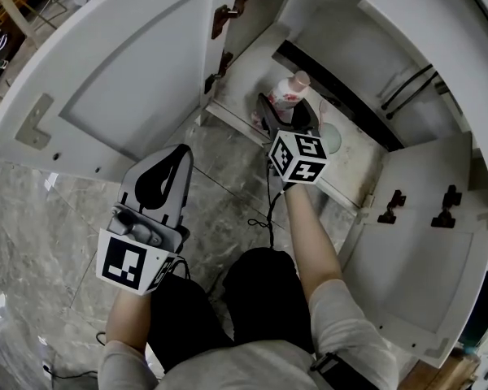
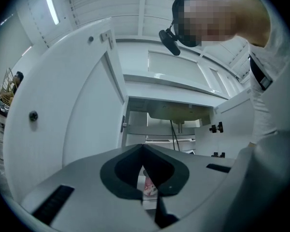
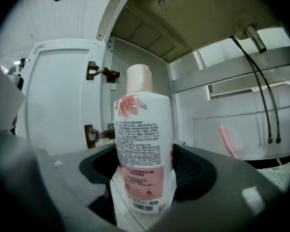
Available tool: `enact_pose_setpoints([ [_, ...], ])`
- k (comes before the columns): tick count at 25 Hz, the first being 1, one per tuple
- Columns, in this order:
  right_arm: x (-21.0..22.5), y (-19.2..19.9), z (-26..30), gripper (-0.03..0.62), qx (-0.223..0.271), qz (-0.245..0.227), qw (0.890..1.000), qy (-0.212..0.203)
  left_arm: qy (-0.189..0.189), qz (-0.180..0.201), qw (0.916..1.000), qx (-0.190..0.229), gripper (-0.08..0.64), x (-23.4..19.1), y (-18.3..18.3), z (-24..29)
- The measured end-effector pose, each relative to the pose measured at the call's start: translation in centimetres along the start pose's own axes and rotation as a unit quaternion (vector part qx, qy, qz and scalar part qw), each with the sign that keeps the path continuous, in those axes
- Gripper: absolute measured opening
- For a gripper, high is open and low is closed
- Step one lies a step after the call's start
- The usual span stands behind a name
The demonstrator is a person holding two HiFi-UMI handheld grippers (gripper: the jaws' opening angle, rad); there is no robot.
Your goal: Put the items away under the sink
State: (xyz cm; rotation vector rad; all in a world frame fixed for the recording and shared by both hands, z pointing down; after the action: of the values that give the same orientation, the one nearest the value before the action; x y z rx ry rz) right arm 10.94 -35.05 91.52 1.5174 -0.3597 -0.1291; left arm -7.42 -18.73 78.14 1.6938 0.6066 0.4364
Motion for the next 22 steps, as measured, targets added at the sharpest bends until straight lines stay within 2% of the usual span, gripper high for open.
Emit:
enact_pose_setpoints([
  [5,0.5,1.0,1.0,0.35,-0.012,-0.013,1.0,0.008,-0.004,0.002,1.0,-0.005,0.008,-0.3,0.4,-0.3],
  [22,0.9,1.1,1.3,0.356,-0.004,-0.004,1.0,0.019,-0.006,0.005,0.9999,-0.007,0.008,-0.1,0.9,0.1],
])
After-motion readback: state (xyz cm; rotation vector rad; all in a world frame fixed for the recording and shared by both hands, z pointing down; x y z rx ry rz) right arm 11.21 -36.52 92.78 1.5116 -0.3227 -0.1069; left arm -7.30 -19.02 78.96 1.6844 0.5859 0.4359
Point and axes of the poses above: the fingertips, and each gripper's own axes: z forward along the fingers, x to its right, y out of its underside, the point moved 1 cm from there along -z, backward along the fingers, and after that the axes turned 7 degrees about x, right-handed, at the moved point
